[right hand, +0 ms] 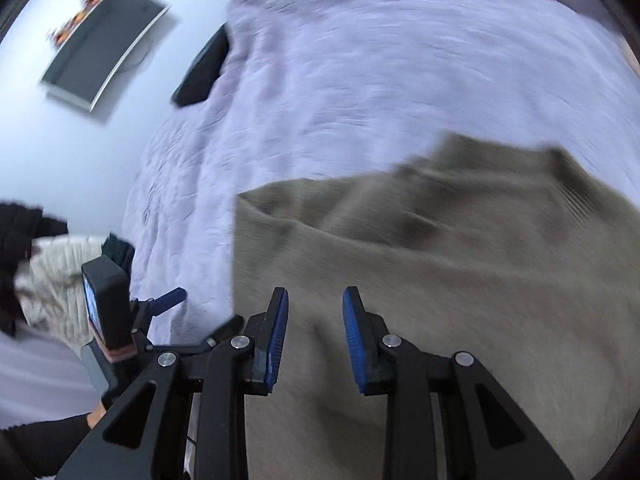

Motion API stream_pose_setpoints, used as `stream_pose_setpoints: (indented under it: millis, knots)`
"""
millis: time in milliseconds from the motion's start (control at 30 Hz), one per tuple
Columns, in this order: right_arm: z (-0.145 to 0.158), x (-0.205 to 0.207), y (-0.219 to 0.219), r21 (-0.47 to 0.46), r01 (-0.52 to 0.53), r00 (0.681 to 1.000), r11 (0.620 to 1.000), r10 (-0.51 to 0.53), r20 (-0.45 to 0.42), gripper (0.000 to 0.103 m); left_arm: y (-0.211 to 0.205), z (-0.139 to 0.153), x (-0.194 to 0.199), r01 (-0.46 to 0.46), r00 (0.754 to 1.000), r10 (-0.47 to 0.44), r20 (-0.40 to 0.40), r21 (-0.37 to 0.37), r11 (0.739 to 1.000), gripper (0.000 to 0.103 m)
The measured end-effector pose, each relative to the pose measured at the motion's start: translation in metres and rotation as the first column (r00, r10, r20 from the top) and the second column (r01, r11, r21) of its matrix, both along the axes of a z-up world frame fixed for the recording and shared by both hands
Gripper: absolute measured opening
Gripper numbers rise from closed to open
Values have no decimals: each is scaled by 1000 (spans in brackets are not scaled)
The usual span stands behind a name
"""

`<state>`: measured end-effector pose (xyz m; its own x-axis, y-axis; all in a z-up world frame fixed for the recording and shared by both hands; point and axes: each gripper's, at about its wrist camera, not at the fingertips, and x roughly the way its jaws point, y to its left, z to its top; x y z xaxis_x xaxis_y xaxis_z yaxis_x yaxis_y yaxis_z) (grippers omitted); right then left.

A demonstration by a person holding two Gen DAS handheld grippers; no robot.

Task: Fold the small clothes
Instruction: 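Grasp the other sleeve cuff with the right gripper, then carry the sleeve with the right gripper across the sweater body and release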

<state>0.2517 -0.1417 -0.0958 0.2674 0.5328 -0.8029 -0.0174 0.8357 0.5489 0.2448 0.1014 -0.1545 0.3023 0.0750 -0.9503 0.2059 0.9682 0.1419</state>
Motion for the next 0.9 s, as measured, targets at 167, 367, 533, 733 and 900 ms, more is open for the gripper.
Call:
stream_pose_setpoints:
  millis: [167, 367, 533, 733, 900]
  knots:
    - [-4, 47, 58, -55, -182, 983, 982, 183, 27, 45, 7, 2, -3, -19, 1000, 19, 10, -37, 999, 103]
    - [-19, 76, 84, -112, -242, 970, 964, 242, -12, 23, 14, 0, -4, -43, 999, 43, 7, -82, 996, 103]
    - [-37, 88, 102, -165, -275, 960, 947, 262, -94, 5, 18, 0, -8, -43, 999, 45, 13, -95, 995, 103]
    - [-36, 110, 100, -129, -110, 992, 985, 102, -70, 5, 19, 4, -7, -58, 998, 57, -7, -104, 993, 103]
    - [-1, 70, 63, -89, -42, 998, 995, 38, -42, 46, 20, 34, 1, -69, 997, 71, 9, -177, 982, 103]
